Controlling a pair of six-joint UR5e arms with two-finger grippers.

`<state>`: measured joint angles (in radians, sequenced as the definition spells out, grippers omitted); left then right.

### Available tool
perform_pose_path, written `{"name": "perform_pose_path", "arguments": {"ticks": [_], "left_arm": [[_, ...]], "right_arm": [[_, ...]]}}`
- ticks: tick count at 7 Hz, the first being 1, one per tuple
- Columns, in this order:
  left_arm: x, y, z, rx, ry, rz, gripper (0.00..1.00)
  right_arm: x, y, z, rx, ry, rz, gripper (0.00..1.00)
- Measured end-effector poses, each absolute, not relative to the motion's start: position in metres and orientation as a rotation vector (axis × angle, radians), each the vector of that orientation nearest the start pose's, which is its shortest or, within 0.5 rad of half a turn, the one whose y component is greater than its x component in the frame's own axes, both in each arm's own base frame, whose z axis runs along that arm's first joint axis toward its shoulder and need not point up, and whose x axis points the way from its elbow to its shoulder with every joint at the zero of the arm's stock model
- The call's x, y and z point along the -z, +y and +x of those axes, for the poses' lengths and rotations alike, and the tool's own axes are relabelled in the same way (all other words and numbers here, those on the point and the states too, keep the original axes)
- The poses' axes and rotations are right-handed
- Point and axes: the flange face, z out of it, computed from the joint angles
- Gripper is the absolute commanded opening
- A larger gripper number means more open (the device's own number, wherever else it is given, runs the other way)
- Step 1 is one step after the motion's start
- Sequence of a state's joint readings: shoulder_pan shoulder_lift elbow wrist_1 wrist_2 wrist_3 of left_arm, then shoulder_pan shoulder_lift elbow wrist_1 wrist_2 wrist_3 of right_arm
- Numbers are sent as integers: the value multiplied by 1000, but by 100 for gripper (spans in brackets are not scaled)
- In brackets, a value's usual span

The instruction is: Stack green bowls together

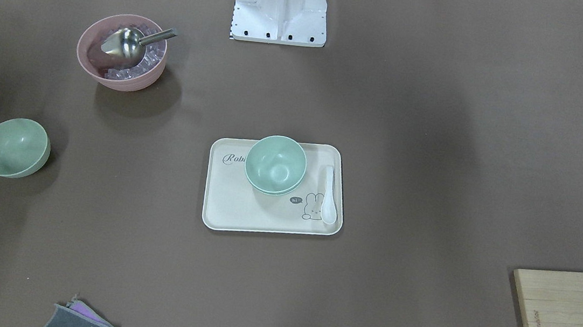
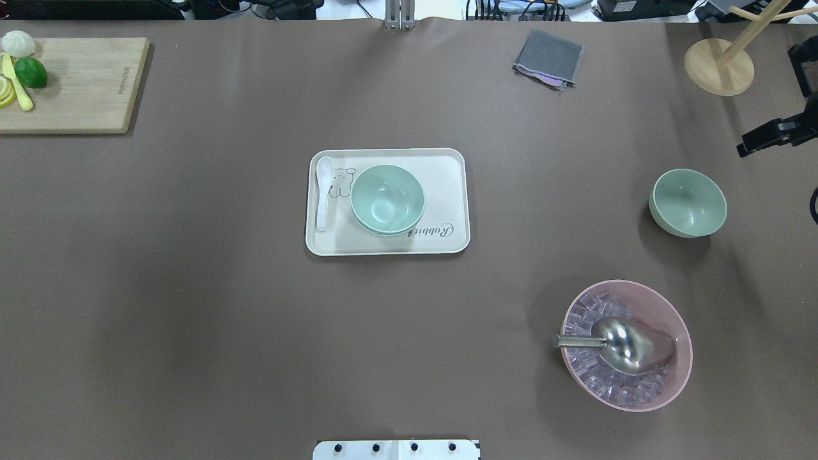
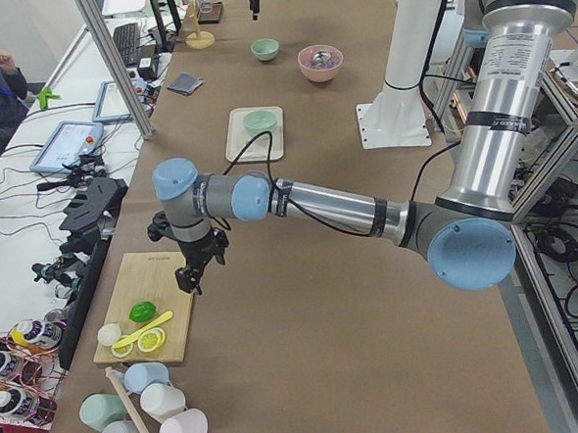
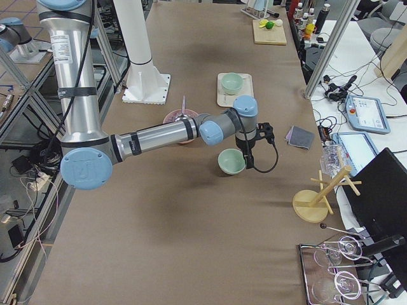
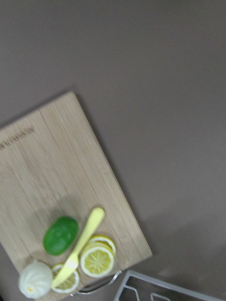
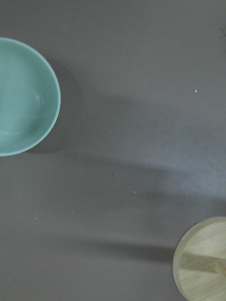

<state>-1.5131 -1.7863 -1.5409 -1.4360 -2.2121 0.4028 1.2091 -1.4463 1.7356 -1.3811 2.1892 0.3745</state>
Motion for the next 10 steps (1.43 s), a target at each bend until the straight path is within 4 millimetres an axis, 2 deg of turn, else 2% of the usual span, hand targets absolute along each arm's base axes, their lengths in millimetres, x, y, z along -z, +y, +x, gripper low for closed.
{"name": "perform_pose_path", "arguments": {"ticks": [1,2,3,5,6,7,10], "left_arm": [[-610,-571,-71,-445,636,142,99],[-621,-563,-87,-429,637,134,99],[-623,-559,-93,-423,636,135,99],[-619,-556,-97,-423,629,145,99],[-617,-552,-97,-425,626,151,99],[-616,-547,-97,-426,623,154,99],[-611,-543,-96,-431,619,164,99]], "right_arm": [[-488,-555,-148,134,-719,186,99],[-490,-556,-161,118,-714,156,95],[-501,-548,-164,106,-715,139,94],[-534,-523,-160,48,-745,148,85],[-541,-513,-166,19,-762,149,79],[-546,-507,-175,9,-764,141,62],[-563,-499,-195,11,-735,120,56]]}}
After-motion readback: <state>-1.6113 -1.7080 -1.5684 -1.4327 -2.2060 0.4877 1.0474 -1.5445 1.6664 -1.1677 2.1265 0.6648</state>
